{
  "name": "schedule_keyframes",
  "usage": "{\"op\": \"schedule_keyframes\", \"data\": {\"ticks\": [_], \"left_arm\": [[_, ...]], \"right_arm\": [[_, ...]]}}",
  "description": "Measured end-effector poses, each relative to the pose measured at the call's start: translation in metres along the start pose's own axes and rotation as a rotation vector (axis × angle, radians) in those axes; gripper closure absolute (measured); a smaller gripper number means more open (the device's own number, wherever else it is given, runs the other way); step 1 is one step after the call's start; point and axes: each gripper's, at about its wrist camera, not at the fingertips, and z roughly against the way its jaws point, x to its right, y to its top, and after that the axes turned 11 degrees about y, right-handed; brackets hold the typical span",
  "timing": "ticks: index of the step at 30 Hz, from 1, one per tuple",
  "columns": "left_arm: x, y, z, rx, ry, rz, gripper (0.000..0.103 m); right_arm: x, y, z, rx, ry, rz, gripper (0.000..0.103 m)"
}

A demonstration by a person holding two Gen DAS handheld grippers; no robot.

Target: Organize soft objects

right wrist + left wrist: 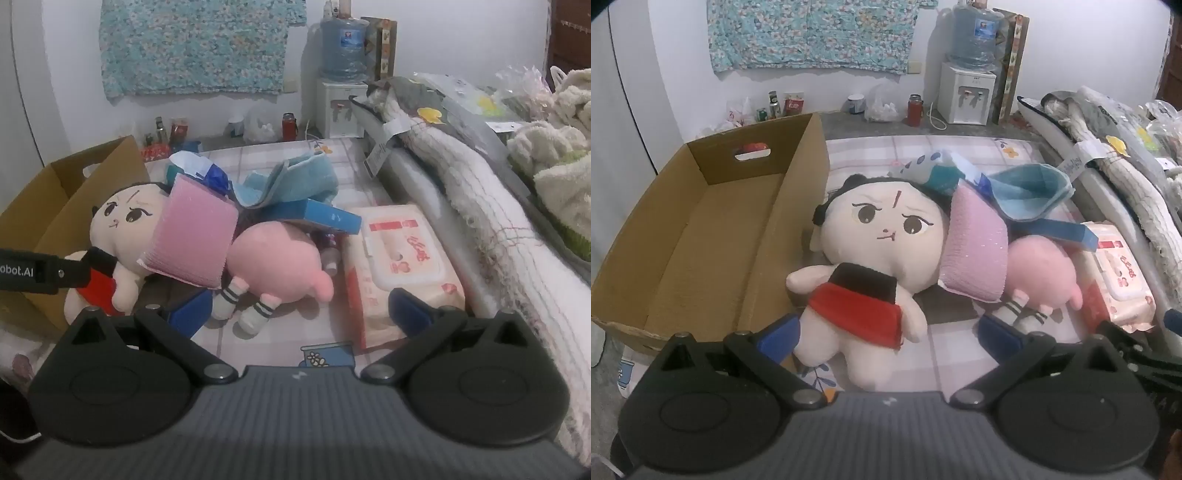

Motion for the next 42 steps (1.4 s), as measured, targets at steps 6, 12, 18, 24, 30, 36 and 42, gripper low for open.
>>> {"op": "schedule_keyframes", "data": {"ticks": [6,12,18,24,30,36,42], "left_arm": [[-0.0014,-0.0007,0.0007,0.003,-0.001,0.001,0.0],[-0.0014,-0.0006,-0.0007,-0.001,-0.004,-0.011,0.0],[-0.0023,-0.0019,0.0016,-0.001,-0.001,-0.026,0.0],[-0.0026,-0.0026,0.0032,-0.001,-0.002,-0.03,0.0],[0.0001,-0.0037,0.004,-0.007,0.006,-0.042,0.0],[0.0013,-0.0046,0.0011,-0.017,0.008,-0.045,0.0],[0.0025,-0.0051,-0.0023,-0.028,0.012,-0.053,0.0]], "right_arm": [[-0.0023,0.0011,0.0045,-0.021,0.021,-0.023,0.001],[-0.0052,0.0001,0.0074,-0.009,0.007,-0.035,0.001],[-0.004,0.0008,0.0063,-0.011,0.007,-0.043,0.001],[-0.0033,0.0012,0.006,-0.017,0.011,-0.048,0.001],[-0.0038,0.0014,0.0046,-0.02,0.011,-0.053,0.001],[-0.0055,0.002,0.0029,-0.021,0.011,-0.051,0.001],[-0.0053,0.0033,0.0017,-0.028,0.015,-0.052,0.001]]}}
